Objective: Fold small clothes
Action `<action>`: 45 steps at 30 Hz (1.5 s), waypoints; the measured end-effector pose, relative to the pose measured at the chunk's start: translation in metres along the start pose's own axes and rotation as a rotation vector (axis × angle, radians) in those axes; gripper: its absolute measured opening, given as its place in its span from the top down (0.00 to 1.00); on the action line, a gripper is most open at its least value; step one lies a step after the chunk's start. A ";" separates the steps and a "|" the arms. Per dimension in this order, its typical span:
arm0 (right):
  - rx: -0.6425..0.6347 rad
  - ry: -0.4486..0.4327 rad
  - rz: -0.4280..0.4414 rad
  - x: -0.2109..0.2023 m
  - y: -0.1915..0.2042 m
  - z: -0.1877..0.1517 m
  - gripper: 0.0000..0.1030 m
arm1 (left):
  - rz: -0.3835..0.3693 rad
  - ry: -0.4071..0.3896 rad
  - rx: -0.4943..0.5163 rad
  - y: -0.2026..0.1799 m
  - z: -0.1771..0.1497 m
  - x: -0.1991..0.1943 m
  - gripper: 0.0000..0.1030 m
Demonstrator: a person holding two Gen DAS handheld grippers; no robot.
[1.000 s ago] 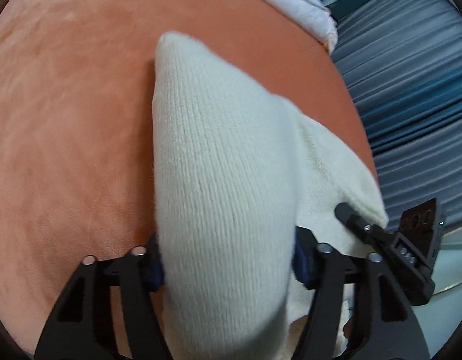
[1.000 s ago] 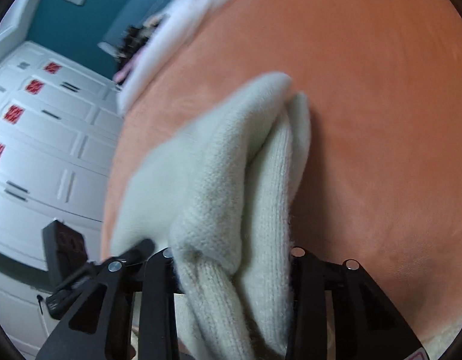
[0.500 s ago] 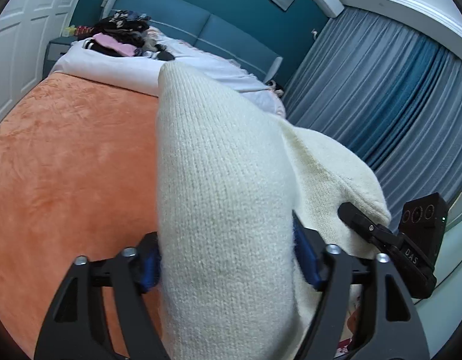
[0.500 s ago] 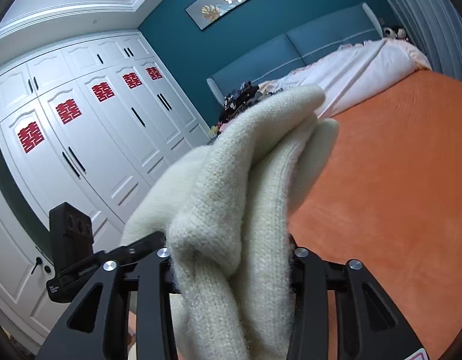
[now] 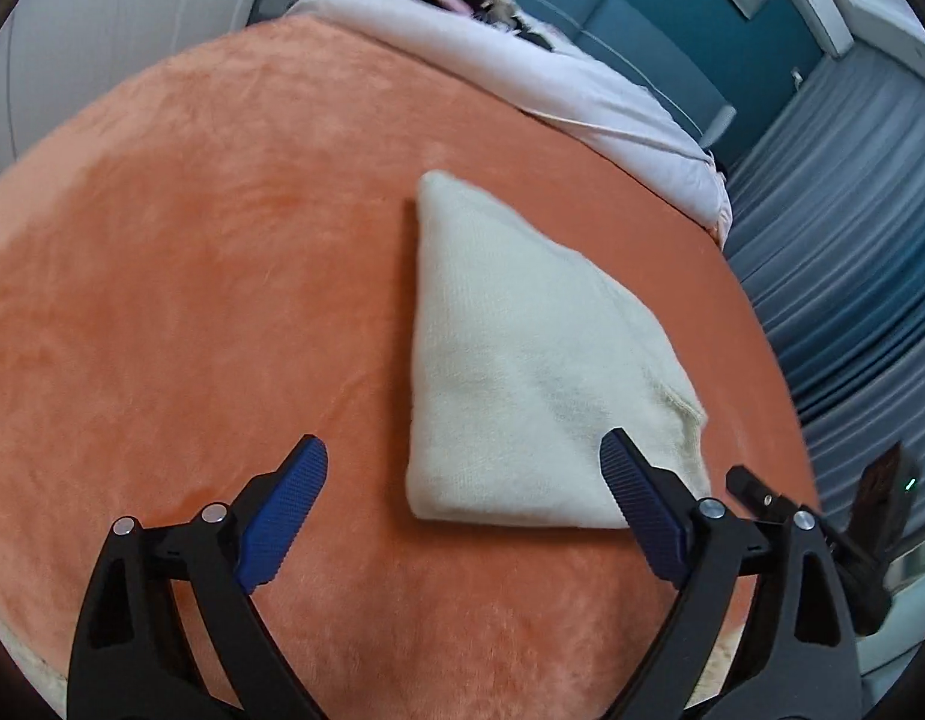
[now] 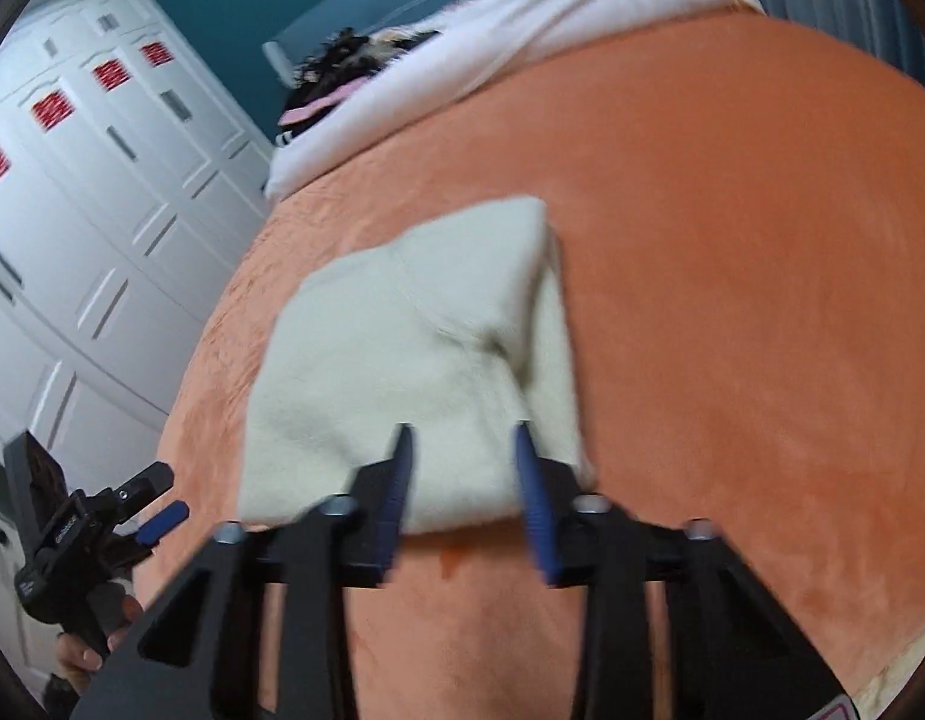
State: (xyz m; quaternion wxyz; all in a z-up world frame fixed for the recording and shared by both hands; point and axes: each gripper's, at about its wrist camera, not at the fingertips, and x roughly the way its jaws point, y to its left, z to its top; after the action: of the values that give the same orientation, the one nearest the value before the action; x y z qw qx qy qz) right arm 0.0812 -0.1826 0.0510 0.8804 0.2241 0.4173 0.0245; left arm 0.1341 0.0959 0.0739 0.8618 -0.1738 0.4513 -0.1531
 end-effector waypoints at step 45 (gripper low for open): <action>-0.112 -0.143 -0.345 -0.026 -0.009 -0.138 0.22 | 0.443 -0.046 0.284 -0.054 -0.126 0.025 0.08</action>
State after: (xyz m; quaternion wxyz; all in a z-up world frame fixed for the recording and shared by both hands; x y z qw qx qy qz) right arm -0.0398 -0.1450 -0.0095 0.9101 0.1010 0.3837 -0.1194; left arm 0.0368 0.0167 0.0127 0.9000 0.0487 0.4327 -0.0184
